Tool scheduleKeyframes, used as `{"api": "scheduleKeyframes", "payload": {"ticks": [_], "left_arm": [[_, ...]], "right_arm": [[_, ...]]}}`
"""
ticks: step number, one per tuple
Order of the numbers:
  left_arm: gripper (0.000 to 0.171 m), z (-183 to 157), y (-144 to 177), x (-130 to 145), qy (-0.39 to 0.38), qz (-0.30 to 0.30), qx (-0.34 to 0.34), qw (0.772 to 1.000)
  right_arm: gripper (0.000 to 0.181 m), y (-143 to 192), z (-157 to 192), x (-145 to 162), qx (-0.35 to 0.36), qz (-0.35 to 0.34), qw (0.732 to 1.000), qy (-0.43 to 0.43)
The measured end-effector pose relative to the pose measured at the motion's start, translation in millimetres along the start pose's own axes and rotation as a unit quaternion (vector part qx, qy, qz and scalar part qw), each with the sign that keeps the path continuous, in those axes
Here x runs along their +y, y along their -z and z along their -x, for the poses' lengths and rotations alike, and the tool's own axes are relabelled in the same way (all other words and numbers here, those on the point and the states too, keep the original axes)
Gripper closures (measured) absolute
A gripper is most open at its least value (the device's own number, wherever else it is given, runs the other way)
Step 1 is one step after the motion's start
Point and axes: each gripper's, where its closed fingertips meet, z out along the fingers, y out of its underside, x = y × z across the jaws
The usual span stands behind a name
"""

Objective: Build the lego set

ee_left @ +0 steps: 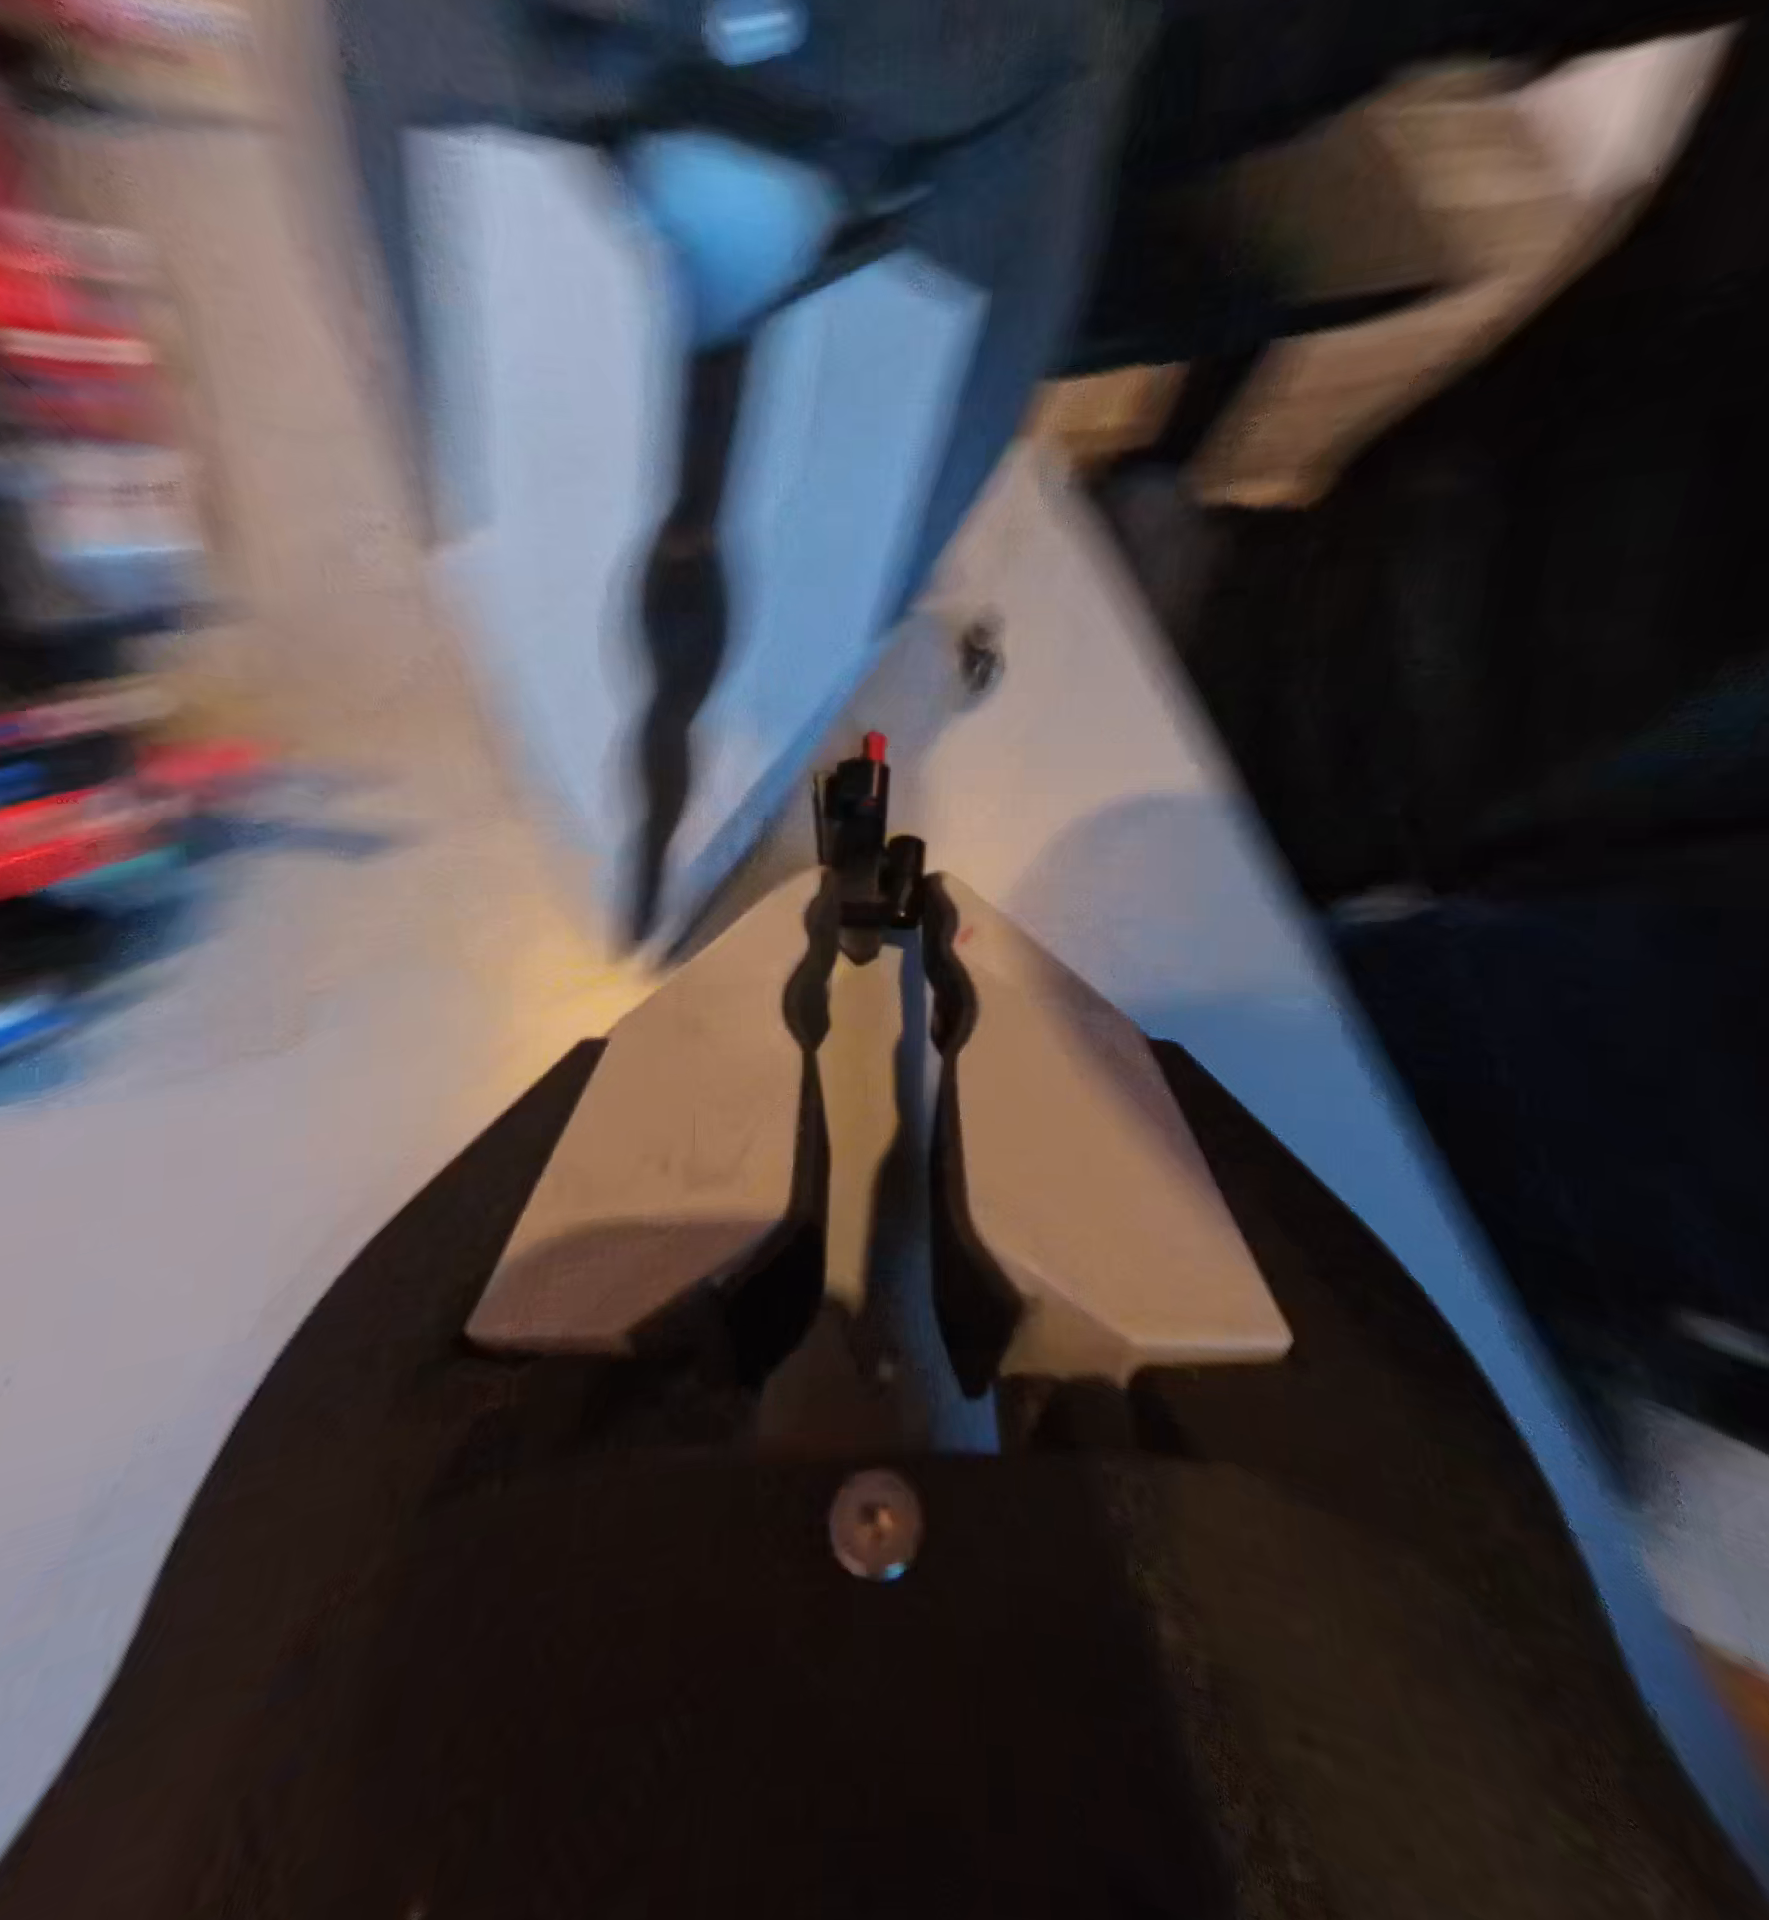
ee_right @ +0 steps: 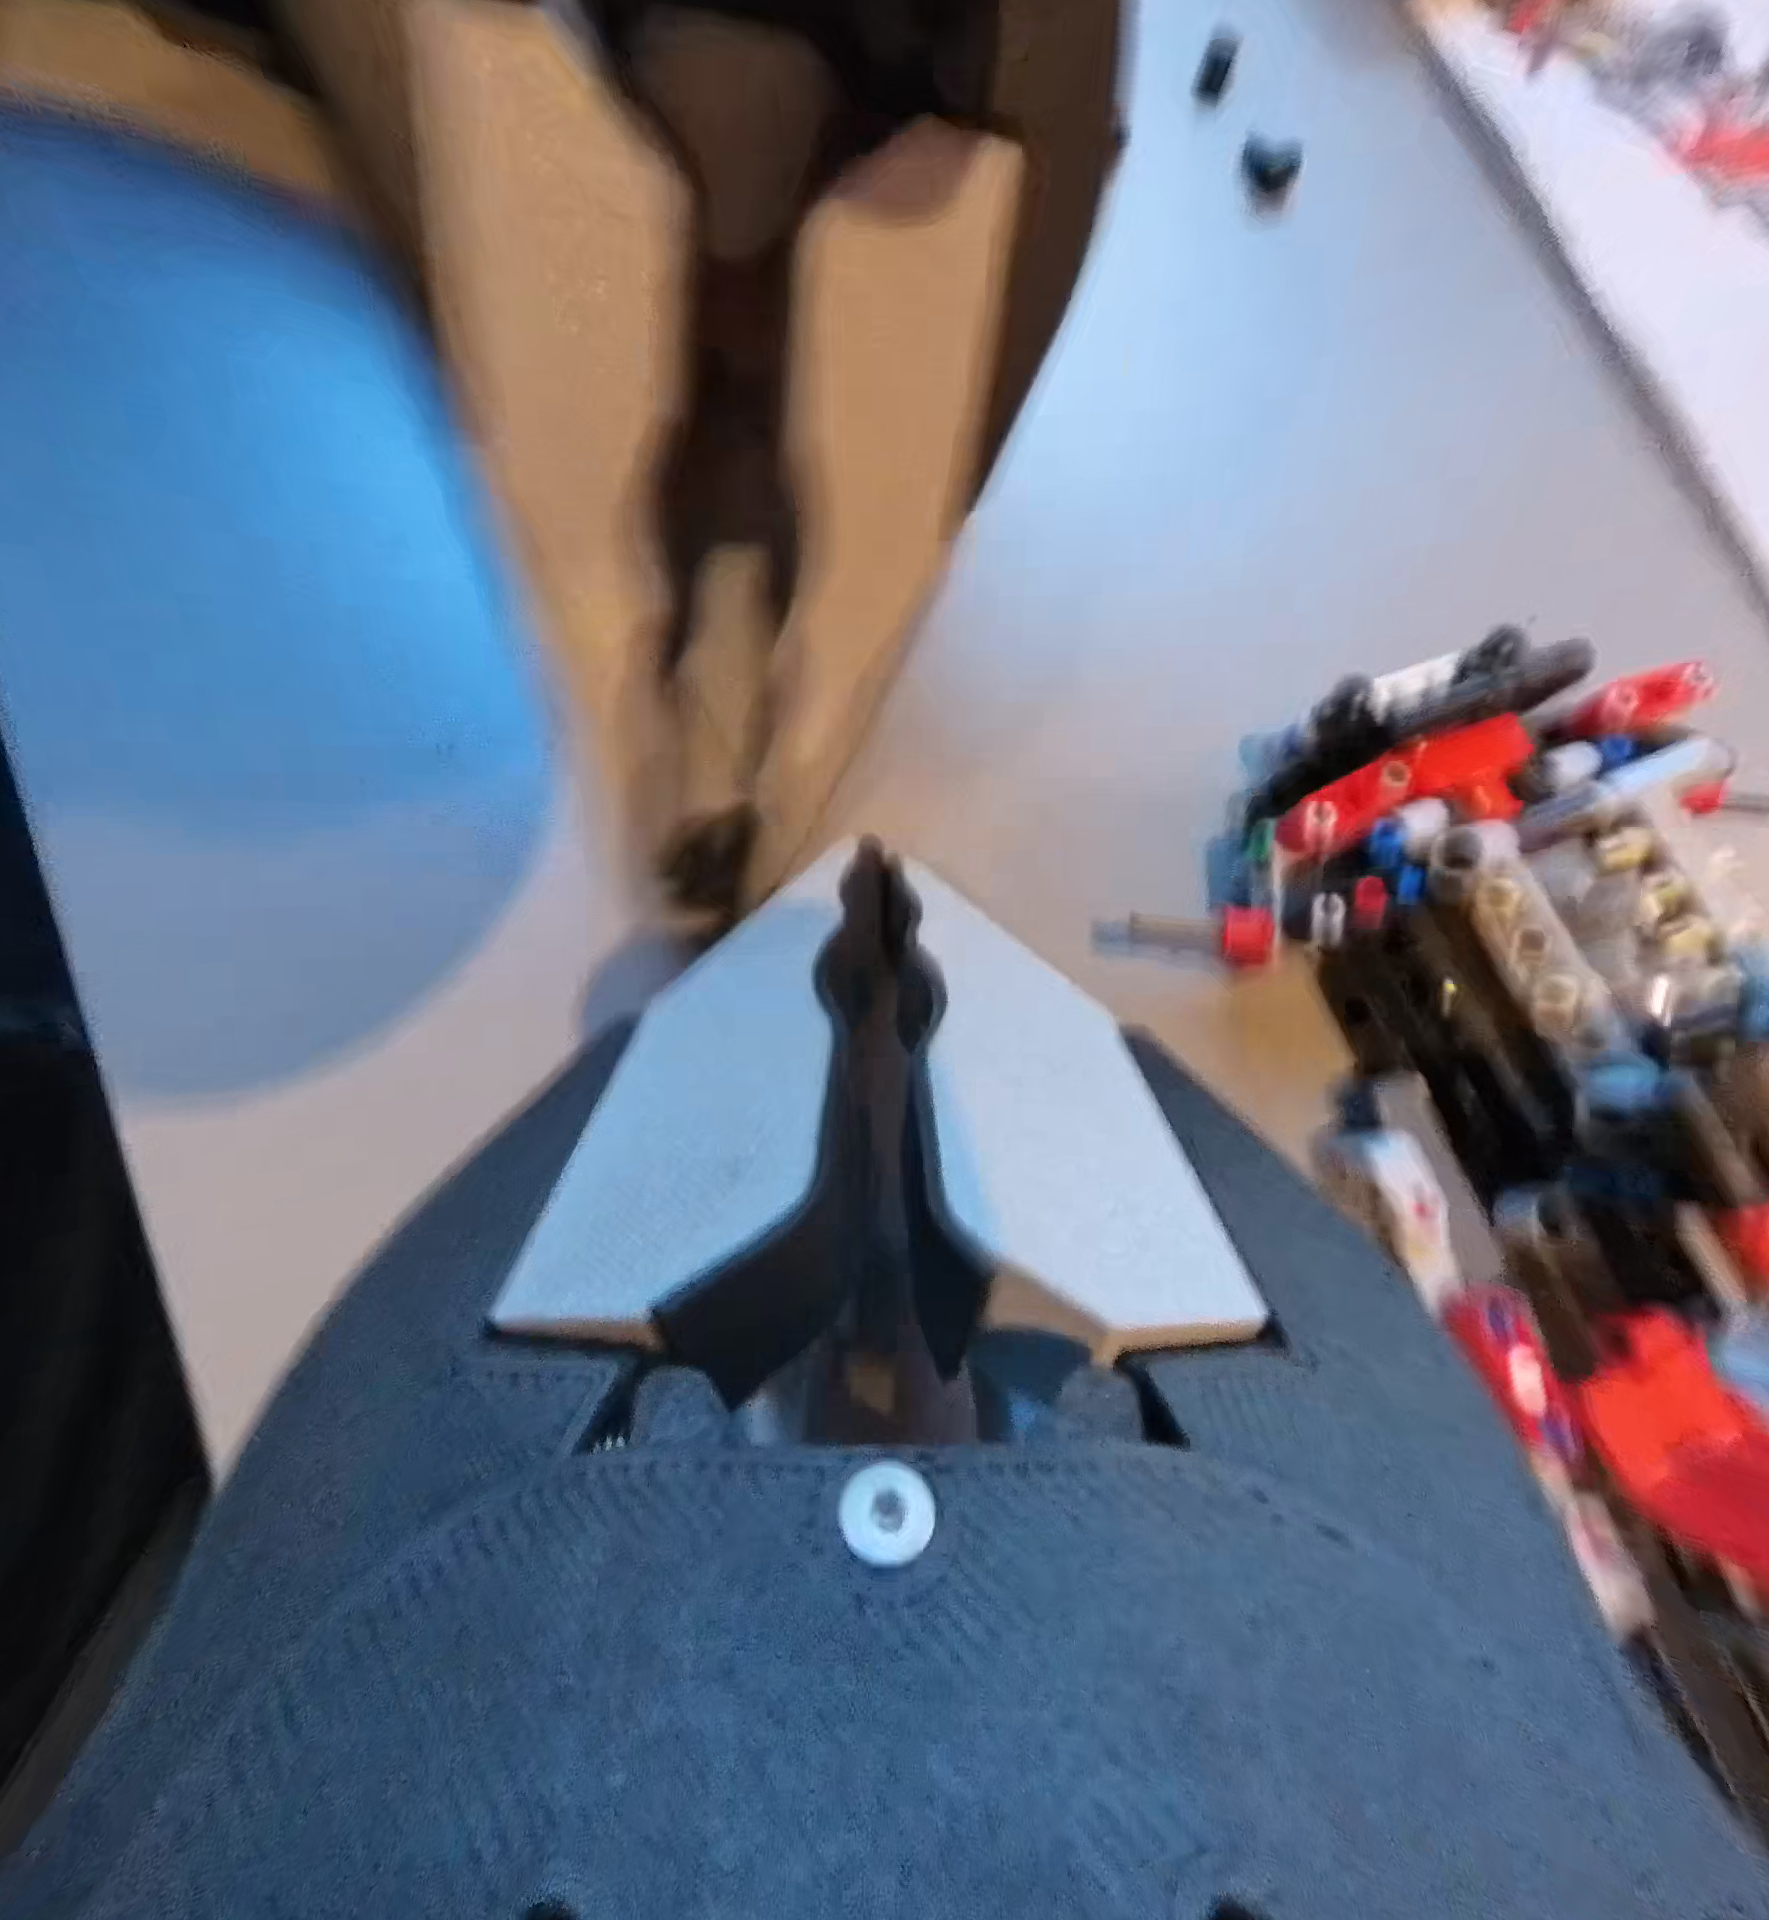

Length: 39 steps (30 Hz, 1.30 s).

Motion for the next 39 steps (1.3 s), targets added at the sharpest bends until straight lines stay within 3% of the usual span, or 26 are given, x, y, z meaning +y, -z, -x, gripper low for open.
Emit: {"api": "scheduleKeyframes", "payload": {"ticks": [1,2,3,5,8,14,19,24,30,34,39], "left_arm": [[0.159,-27,-18,-6,-0.006,0.015,0.056,0.998],[0.158,-42,-33,-12,-0.058,0.024,0.051,0.997],[0.159,-31,-39,-18,-0.097,0.019,-0.023,0.995],[0.159,-16,-29,-15,-0.078,0.013,-0.062,0.995],[0.159,6,-11,-6,-0.072,0.010,-0.101,0.992],[0.159,13,-4,-3,-0.046,0.005,-0.091,0.995],[0.159,14,-4,-4,-0.037,0.003,-0.084,0.996],[0.160,16,-3,-4,-0.031,0.001,-0.088,0.996],[0.160,30,2,-5,-0.007,-0.004,-0.134,0.991],[0.159,43,7,-4,-0.004,-0.003,-0.198,0.980],[0.159,54,11,-4,0.000,0.002,-0.266,0.964]], "right_arm": [[0.181,-8,5,-10,0.007,-0.006,0.999,0.033],[0.181,-12,0,-13,0.039,-0.001,0.996,0.079],[0.181,-11,-13,-12,0.076,0.000,0.992,0.105],[0.181,1,-36,-4,0.095,-0.004,0.995,0.028],[0.181,21,-56,-14,0.087,-0.077,0.992,-0.057],[0.181,69,-72,-18,0.161,-0.132,0.978,-0.018],[0.181,113,-60,-2,0.204,-0.132,0.970,-0.022],[0.181,216,-42,48,0.331,-0.035,0.943,0.007],[0.176,344,-15,148,0.444,0.029,0.890,-0.103],[0.173,375,-4,196,0.454,-0.005,0.875,-0.169],[0.163,378,18,260,0.448,-0.005,0.866,-0.220]]}}
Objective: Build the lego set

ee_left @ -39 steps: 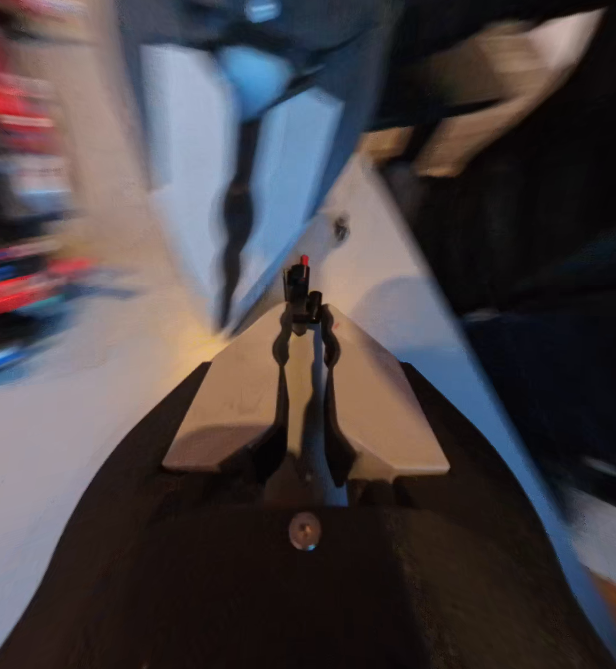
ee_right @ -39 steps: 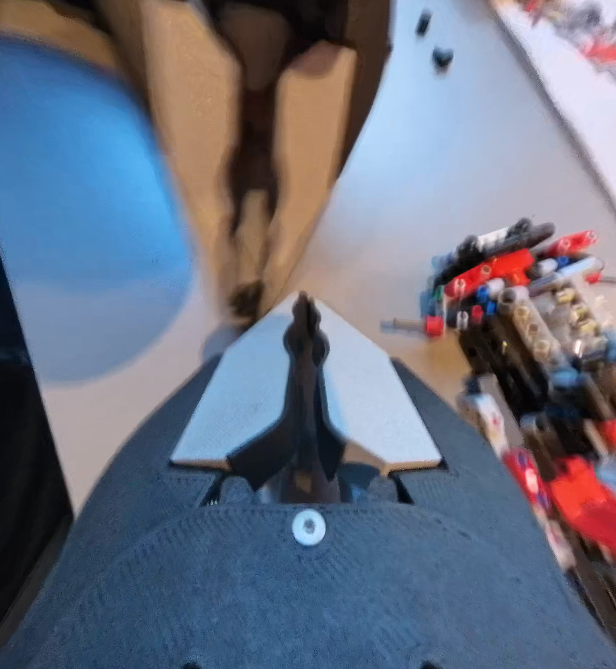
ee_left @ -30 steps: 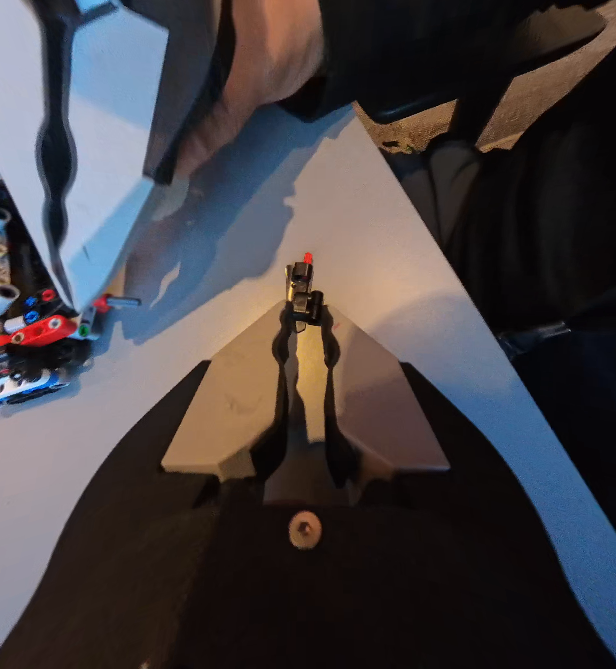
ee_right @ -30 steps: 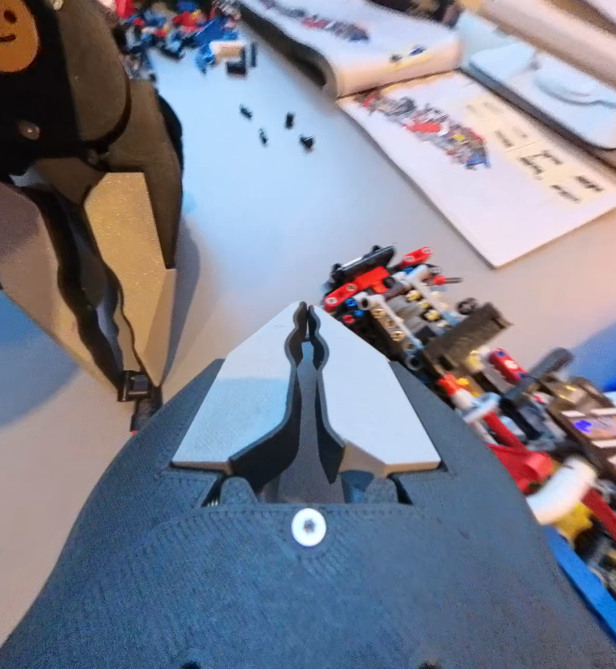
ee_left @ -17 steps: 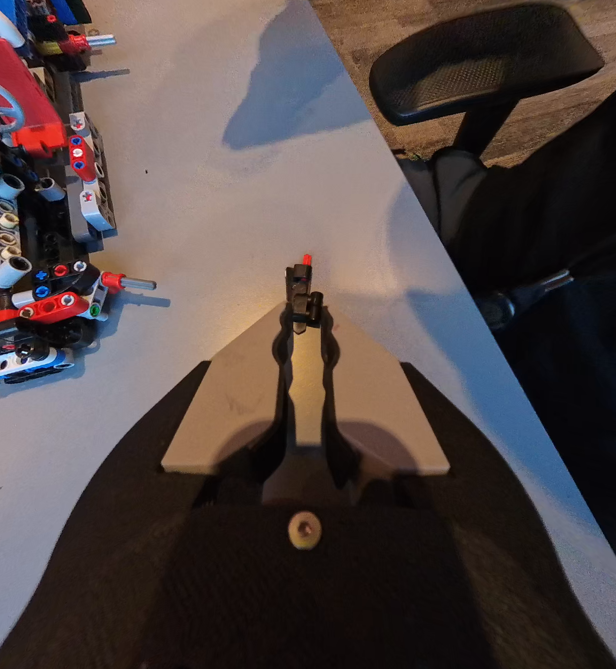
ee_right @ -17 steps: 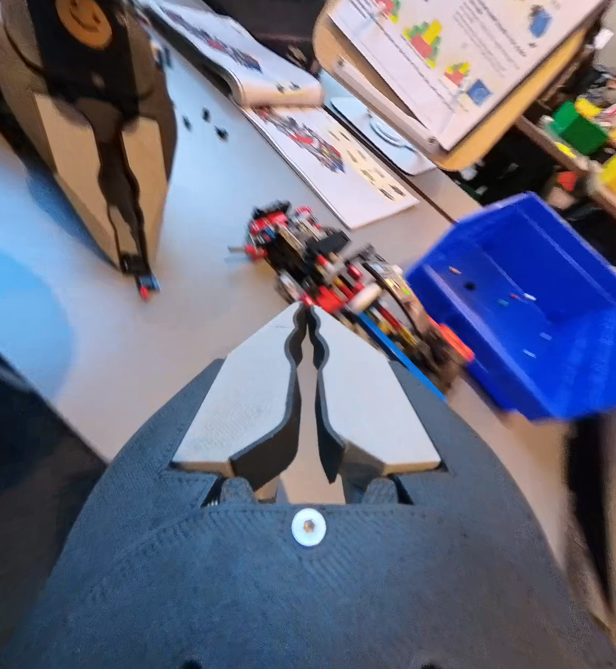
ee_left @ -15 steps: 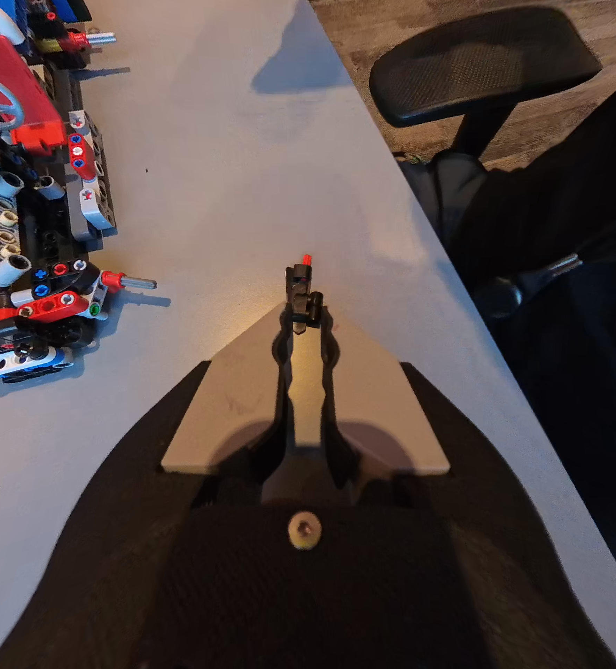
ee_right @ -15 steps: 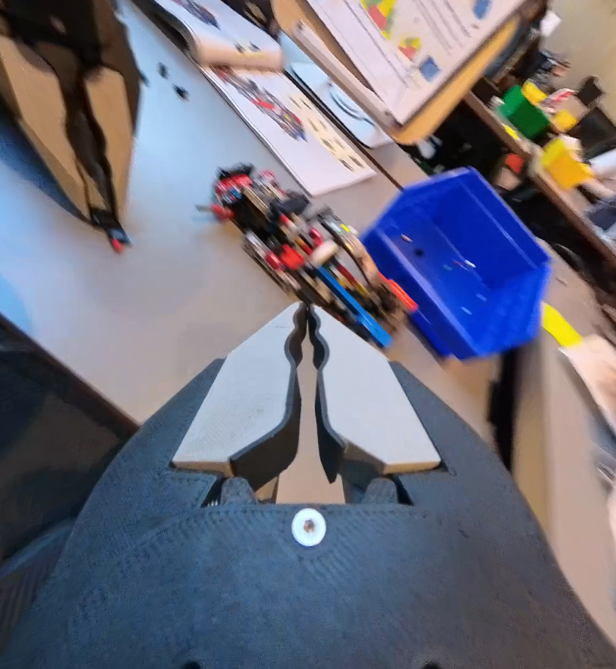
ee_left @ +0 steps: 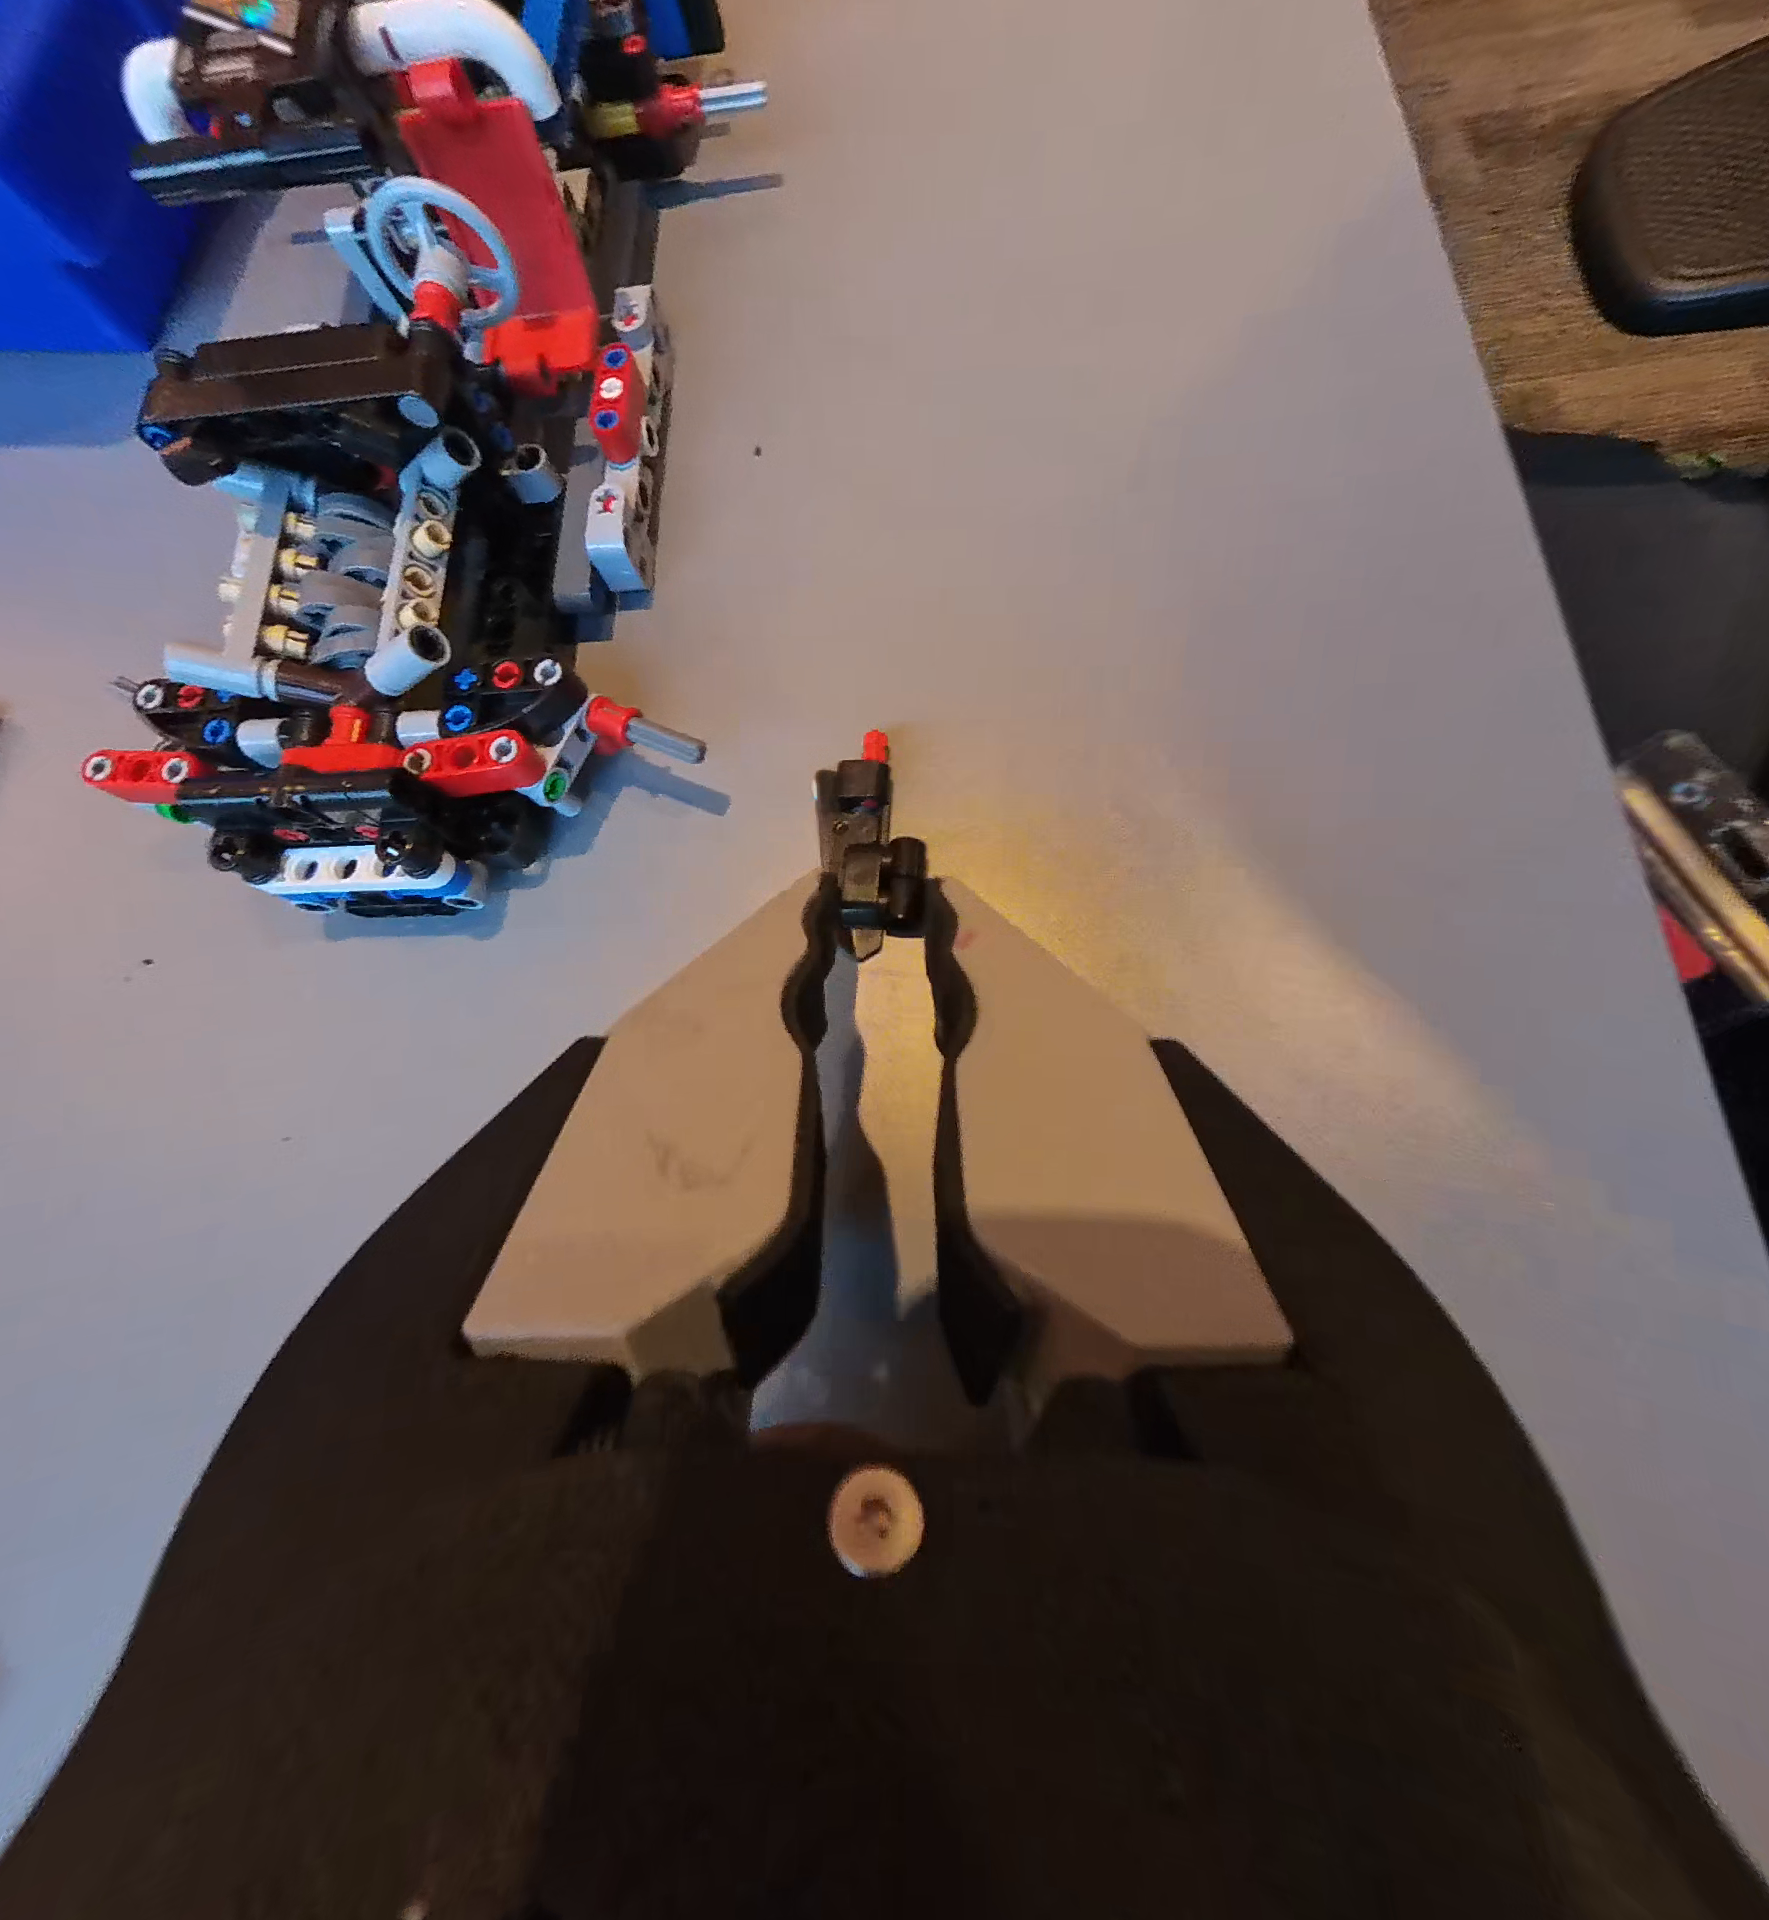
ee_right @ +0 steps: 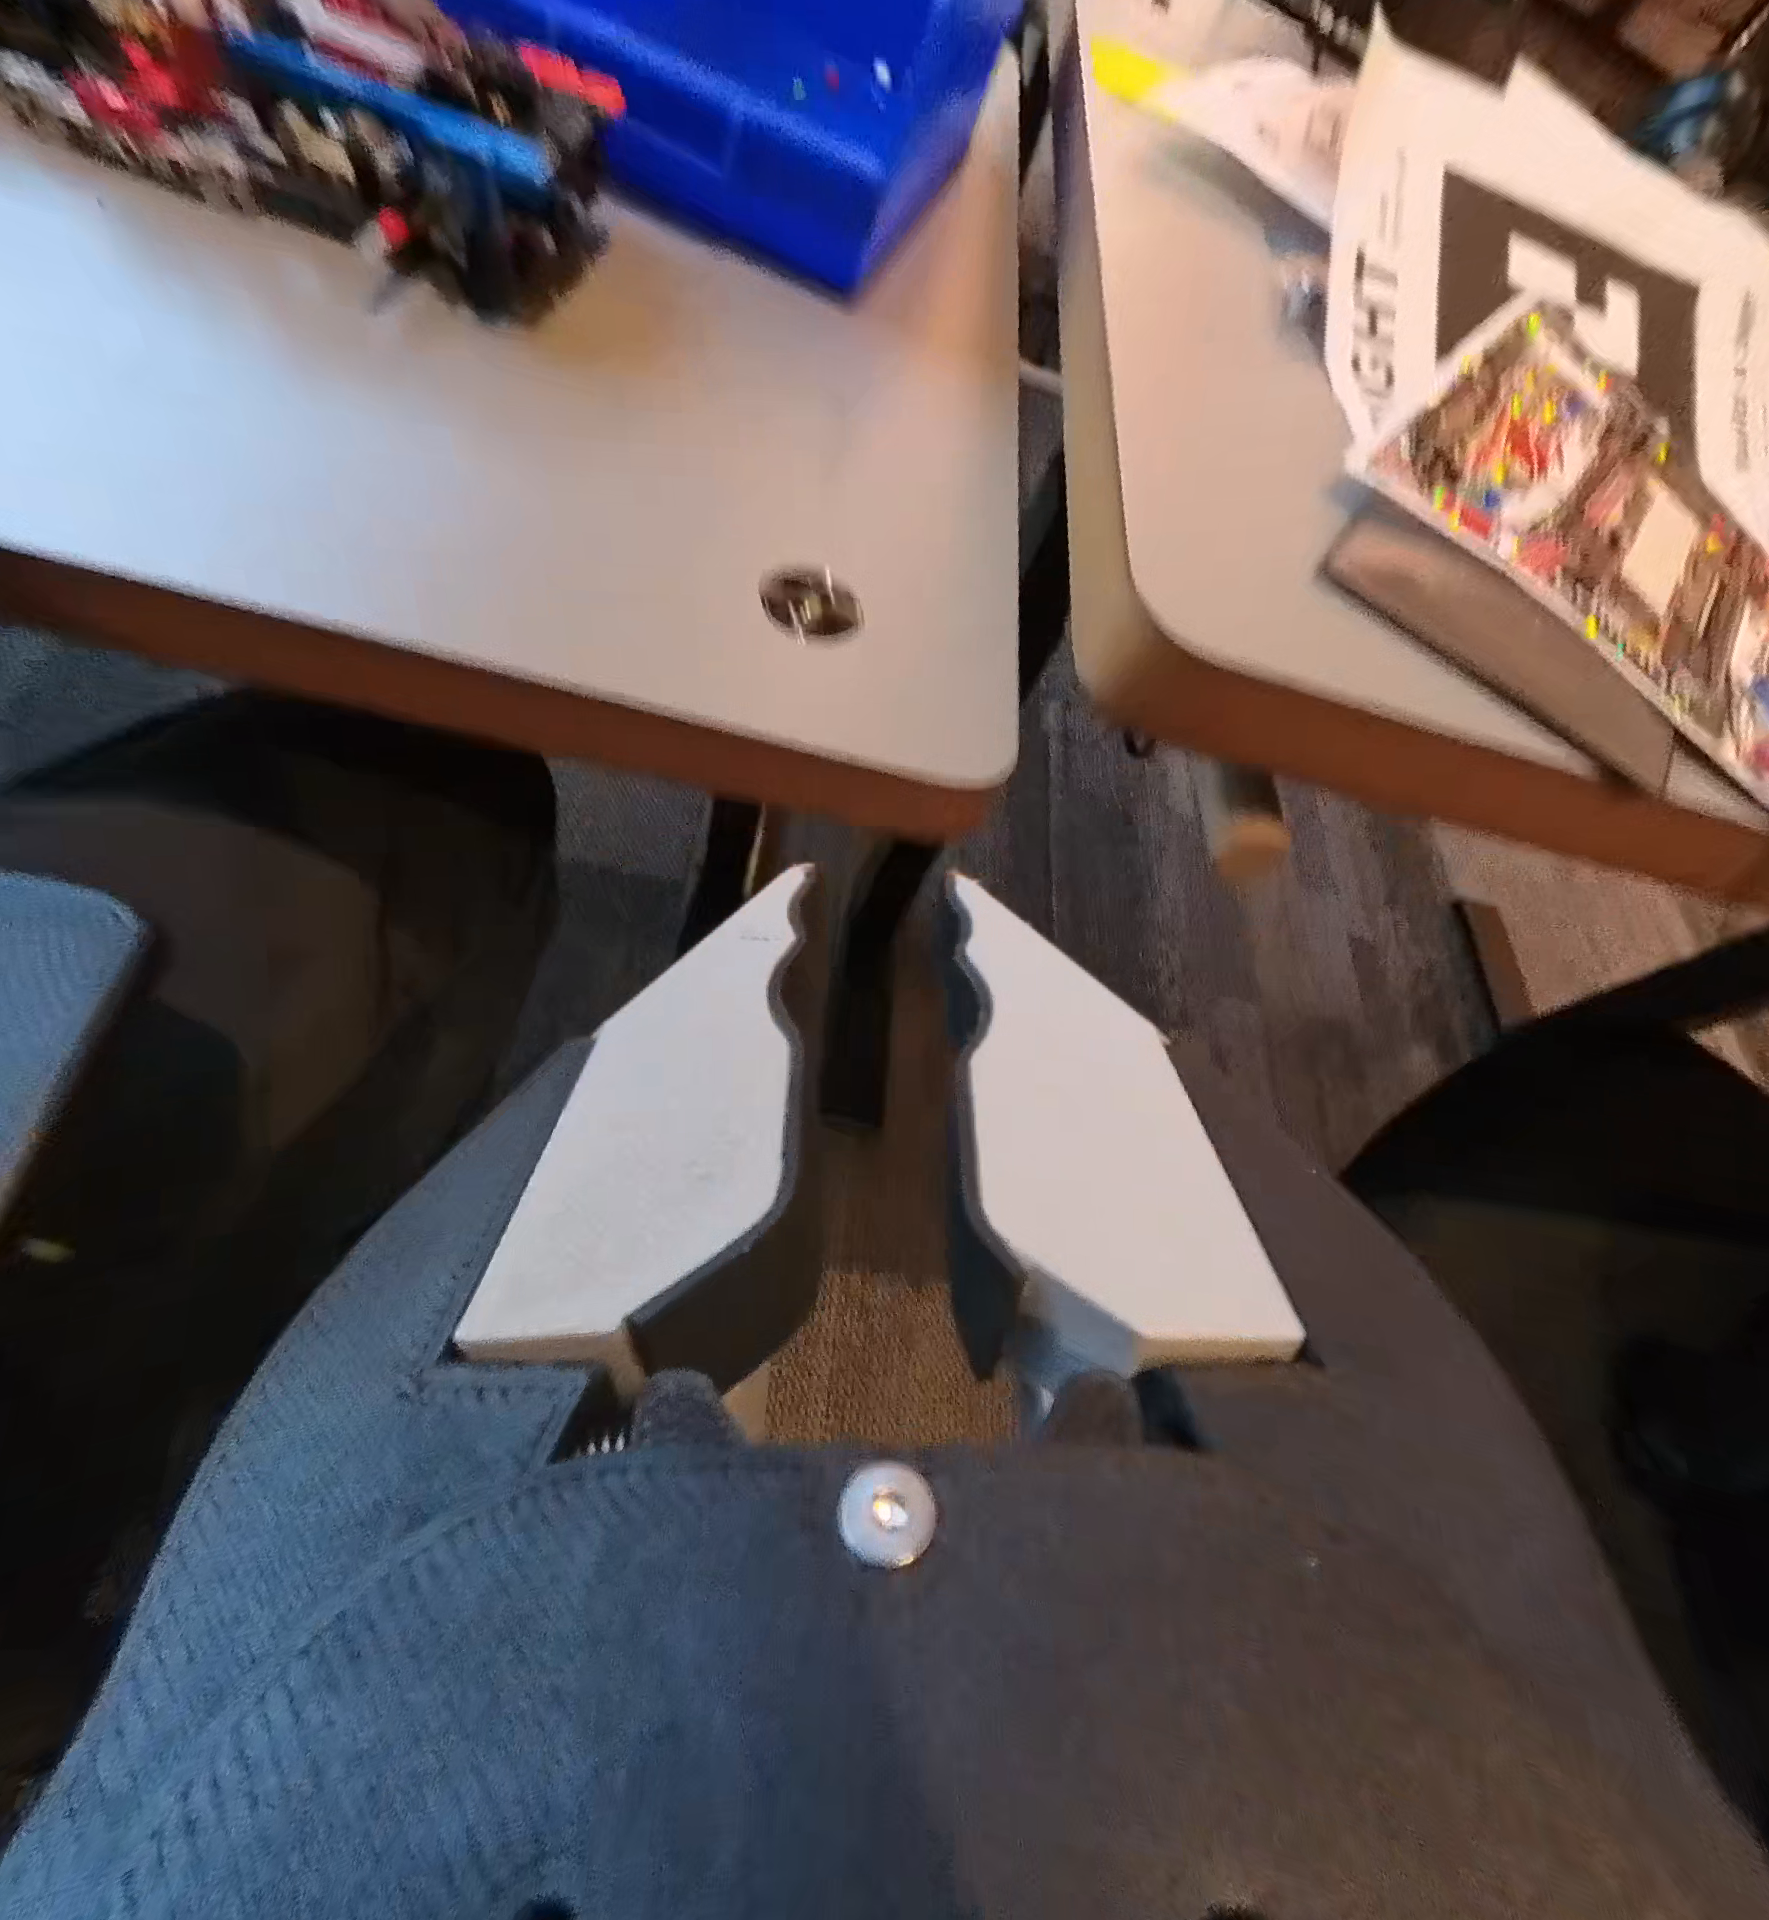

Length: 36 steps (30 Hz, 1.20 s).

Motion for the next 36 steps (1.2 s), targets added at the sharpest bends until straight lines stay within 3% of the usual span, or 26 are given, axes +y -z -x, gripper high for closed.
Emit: {"api": "scheduleKeyframes", "payload": {"ticks": [5,8,12,16,19,21,23,25,29,36], "left_arm": [[0.159,11,-1,0,0.016,0.004,-0.041,0.999],[0.159,17,-3,0,0.039,0.006,-0.050,0.998],[0.159,20,-5,-1,0.065,0.008,-0.058,0.996],[0.159,28,-8,-3,0.083,0.012,-0.087,0.993],[0.159,37,-9,-3,0.099,0.018,-0.126,0.987],[0.159,42,-10,-3,0.110,0.023,-0.151,0.982],[0.159,45,-11,-4,0.122,0.026,-0.169,0.978],[0.159,47,-12,-5,0.132,0.029,-0.182,0.974],[0.159,51,-13,-4,0.141,0.035,-0.208,0.967],[0.159,56,-12,-3,0.157,0.037,-0.223,0.961]], "right_arm": [[0.164,20,-27,85,0.033,0.025,0.999,-0.035],[0.162,18,-37,162,0.036,0.040,0.994,-0.094],[0.155,-5,-4,319,0.020,0.111,0.960,-0.257],[0.150,-35,55,506,0.029,0.225,0.885,-0.406],[0.148,-48,97,632,0.040,0.344,0.837,-0.424],[0.149,-52,122,692,0.039,0.412,0.805,-0.424],[0.150,-58,141,730,0.038,0.456,0.779,-0.429],[0.152,-72,155,743,0.031,0.453,0.771,-0.448],[0.152,-86,167,758,0.037,0.450,0.786,-0.422],[0.160,-91,174,781,0.049,0.461,0.782,-0.417]]}}
